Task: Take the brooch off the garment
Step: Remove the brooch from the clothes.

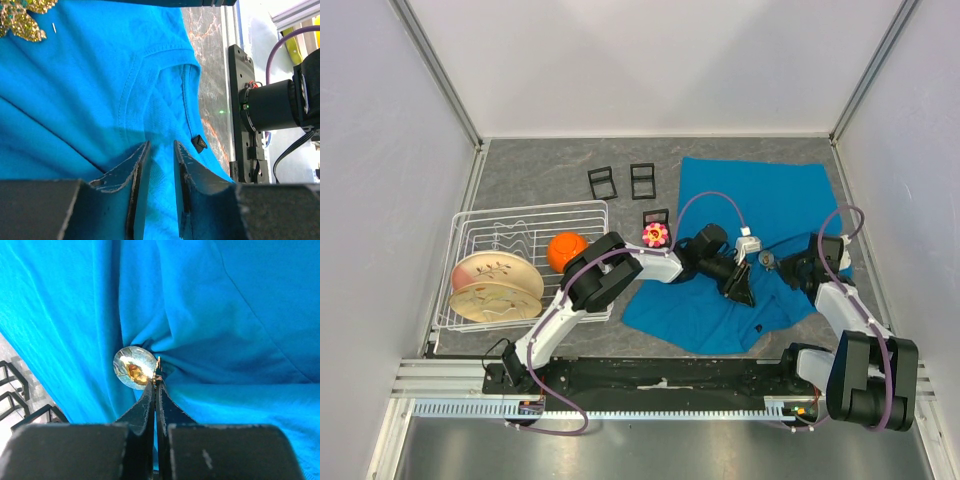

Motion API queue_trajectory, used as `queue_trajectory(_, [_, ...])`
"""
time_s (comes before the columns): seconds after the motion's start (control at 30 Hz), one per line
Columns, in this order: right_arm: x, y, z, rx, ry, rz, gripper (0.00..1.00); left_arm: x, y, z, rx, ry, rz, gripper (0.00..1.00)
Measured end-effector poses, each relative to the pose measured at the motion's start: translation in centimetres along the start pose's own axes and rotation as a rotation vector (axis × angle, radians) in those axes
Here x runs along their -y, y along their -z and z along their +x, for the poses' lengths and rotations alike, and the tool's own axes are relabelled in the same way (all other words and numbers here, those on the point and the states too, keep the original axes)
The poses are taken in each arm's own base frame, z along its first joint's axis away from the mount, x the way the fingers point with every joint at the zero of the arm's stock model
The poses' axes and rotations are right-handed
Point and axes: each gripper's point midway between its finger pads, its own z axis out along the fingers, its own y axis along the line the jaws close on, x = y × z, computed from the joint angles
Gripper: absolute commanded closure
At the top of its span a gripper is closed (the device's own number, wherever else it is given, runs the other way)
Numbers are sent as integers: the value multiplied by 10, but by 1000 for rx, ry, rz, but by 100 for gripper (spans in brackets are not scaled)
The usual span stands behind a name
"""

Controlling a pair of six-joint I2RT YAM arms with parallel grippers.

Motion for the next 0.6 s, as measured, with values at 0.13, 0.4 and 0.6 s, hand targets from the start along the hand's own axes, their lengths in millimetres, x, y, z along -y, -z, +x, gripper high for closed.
queue_trajectory(0.13, [0,1,-4,21,-15,-39,98,1,3,3,4,5,6,65])
queue_trajectory(0.4, [-5,7,-30,95,-10,-79,98,5,9,10,-4,12,20,64])
queue_trajectory(0.6, [-12,19,-52,144,59,-26,99,12,7,13,-16,20,30,62])
